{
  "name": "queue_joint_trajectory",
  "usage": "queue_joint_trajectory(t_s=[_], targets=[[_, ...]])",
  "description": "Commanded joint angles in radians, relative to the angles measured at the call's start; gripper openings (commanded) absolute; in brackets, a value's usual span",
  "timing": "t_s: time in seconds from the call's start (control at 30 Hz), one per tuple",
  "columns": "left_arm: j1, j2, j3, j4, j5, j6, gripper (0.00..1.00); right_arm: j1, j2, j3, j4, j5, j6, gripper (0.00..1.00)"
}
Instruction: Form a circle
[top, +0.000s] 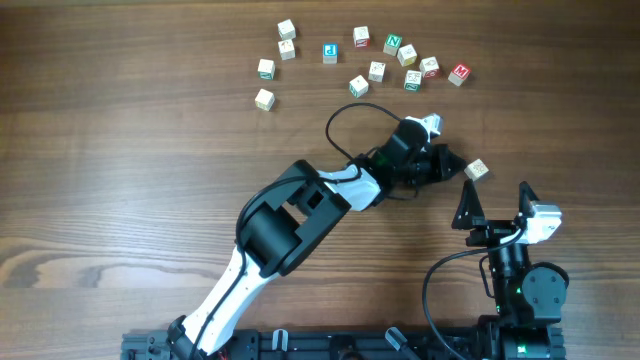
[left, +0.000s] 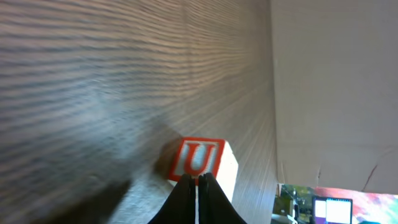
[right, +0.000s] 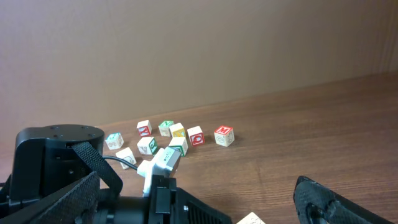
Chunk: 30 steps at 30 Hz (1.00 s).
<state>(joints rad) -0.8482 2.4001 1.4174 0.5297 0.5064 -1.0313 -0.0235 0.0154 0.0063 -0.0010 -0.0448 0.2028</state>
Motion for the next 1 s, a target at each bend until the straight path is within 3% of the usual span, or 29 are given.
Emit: queue_joint_trajectory(t_s=[0.0,0.33,0.47,0.73,0.97], targets=[[-0.015,0.018,-0.003,0.006,-0.003,-0.002,0.08,-0.005,-0.004,-0.001,0.002,-0.007,-0.017,1.0],[-0.039,0.018,-0.003,0.036,-0.056,-0.002,0.09,-0.005,-0.004,-0.001,0.002,-0.007,-0.017,1.0],[-0.038,0.018,-0.003,0.035,-0.063,-0.002,0.04,-0.005,-0.004,-0.001,0.002,-0.007,-0.017,1.0],[0.013,0.014,-0.003,0.027,-0.079,-0.021,0.04,-0.005,-0.004,-0.001,0.002,-0.007,-0.017,1.0],[-0.022,0.017,-0.003,0.028,-0.09,-0.062,0.09,-0.005,-0.004,-0.001,0.002,-0.007,-0.017,1.0]])
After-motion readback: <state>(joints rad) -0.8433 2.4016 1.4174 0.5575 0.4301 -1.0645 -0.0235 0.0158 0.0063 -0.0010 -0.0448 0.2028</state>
